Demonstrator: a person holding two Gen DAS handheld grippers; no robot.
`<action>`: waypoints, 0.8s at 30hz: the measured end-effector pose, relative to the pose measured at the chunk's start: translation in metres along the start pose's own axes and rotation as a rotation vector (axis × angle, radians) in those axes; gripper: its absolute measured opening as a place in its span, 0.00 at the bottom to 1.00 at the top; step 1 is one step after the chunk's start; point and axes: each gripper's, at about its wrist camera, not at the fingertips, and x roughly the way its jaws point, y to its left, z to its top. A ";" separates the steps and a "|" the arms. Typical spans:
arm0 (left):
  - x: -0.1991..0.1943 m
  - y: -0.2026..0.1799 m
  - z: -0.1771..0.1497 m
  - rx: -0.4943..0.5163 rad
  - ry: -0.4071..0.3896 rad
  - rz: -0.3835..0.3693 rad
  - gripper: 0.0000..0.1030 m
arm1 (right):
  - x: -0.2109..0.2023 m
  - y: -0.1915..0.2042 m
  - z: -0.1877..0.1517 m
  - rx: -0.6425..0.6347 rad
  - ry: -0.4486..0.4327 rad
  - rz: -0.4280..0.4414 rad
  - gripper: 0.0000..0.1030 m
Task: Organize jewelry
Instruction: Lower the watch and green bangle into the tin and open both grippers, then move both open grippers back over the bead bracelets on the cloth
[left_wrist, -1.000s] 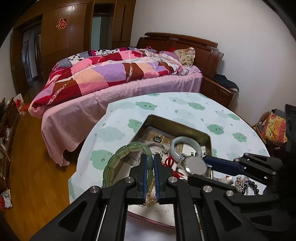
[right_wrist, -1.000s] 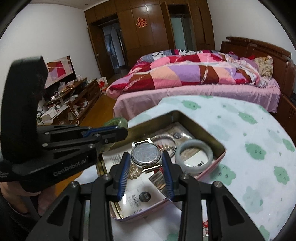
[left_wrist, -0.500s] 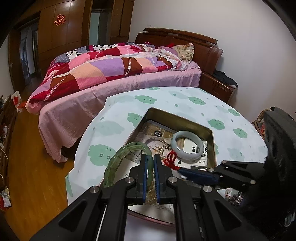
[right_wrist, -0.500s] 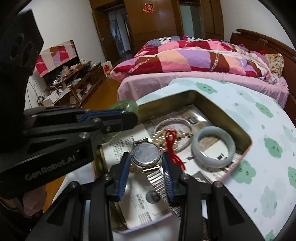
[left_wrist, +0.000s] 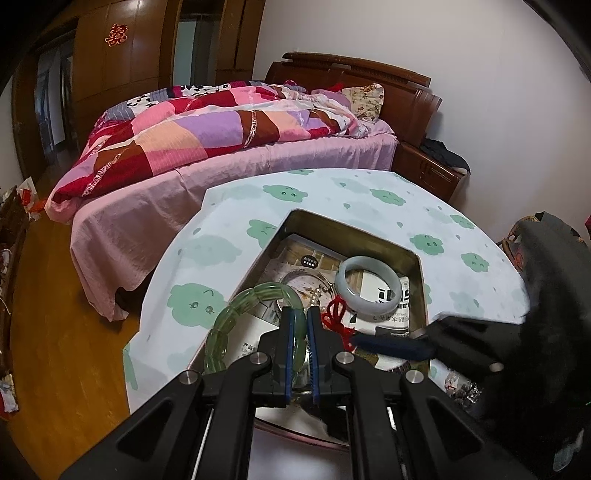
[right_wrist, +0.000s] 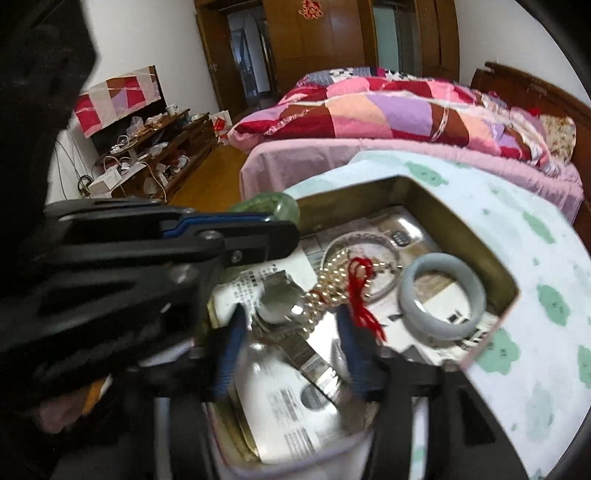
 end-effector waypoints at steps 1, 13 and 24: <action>0.001 0.000 0.000 -0.002 0.004 -0.001 0.06 | -0.004 -0.003 -0.002 0.004 -0.005 -0.002 0.67; 0.020 -0.010 -0.014 0.027 0.063 0.015 0.06 | -0.027 -0.019 -0.002 0.010 -0.043 -0.161 0.72; 0.019 -0.022 -0.018 0.081 0.066 0.054 0.22 | -0.034 -0.038 -0.017 0.064 -0.044 -0.210 0.78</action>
